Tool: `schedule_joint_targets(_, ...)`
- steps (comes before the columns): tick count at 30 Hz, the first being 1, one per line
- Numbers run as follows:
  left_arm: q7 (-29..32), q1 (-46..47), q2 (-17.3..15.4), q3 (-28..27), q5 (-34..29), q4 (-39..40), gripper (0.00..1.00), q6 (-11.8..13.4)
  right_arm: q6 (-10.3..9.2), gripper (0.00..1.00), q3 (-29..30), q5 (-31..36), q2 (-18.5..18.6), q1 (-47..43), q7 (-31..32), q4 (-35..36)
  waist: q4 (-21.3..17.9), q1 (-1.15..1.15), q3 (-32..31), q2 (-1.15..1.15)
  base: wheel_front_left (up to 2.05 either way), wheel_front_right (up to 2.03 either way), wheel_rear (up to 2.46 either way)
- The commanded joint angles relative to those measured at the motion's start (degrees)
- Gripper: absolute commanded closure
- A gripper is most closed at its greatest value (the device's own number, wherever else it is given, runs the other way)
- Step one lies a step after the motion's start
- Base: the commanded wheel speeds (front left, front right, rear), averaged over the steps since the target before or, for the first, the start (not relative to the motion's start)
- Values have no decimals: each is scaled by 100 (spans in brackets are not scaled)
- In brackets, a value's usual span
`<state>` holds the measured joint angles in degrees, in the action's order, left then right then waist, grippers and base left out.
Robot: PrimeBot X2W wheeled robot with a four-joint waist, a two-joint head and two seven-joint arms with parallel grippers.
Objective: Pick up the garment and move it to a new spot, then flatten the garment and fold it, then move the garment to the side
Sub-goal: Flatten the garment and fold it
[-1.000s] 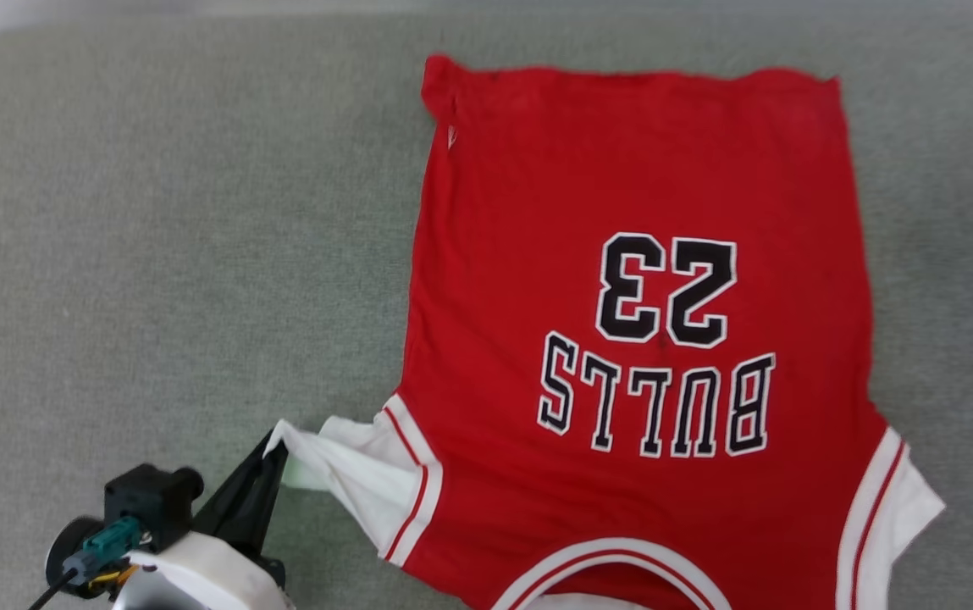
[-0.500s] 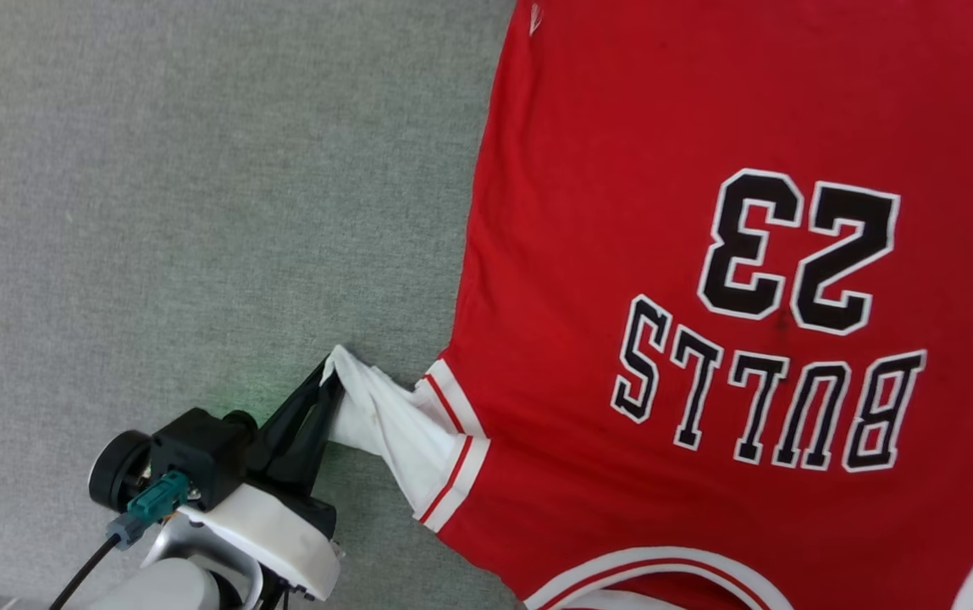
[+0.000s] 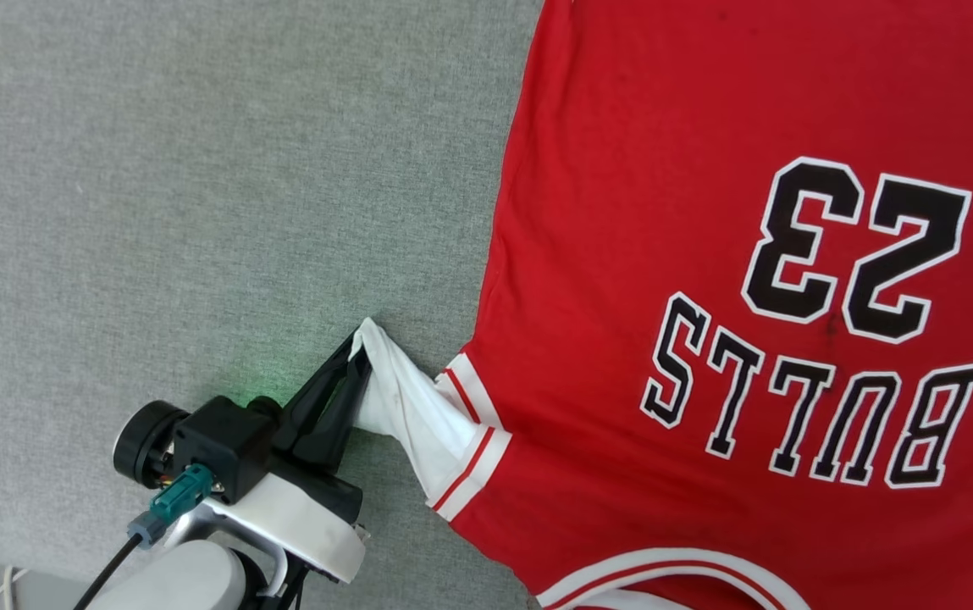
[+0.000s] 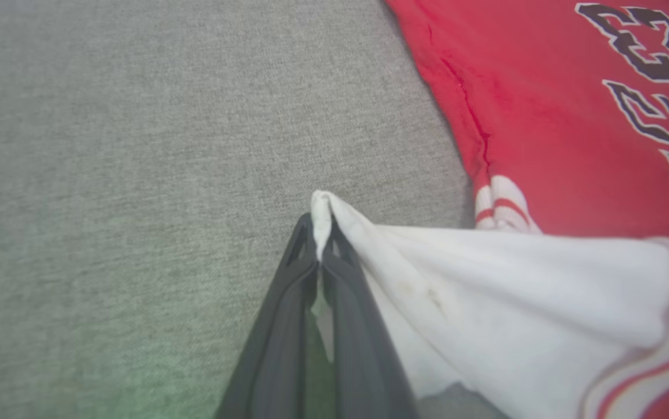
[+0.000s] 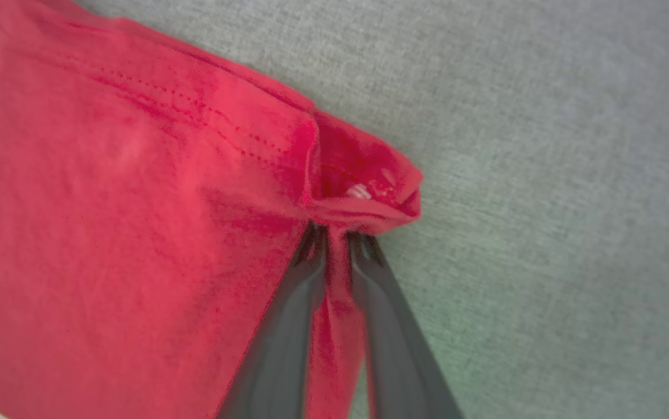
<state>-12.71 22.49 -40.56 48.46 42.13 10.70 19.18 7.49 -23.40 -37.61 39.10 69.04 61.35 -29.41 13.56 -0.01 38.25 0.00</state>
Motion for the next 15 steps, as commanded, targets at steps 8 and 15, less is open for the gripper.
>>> schedule_joint_targets(8,-53,-410,-80,-29,166,-122,100,143,-2,100,-311,-376,217,-459,-437,506,-399,1,-924,0,0,0,0)
schedule_joint_targets(15,-65,-785,-276,-112,357,-27,100,296,-2,100,-847,-958,1178,-1471,-871,1583,-749,1,-1466,0,0,0,0)
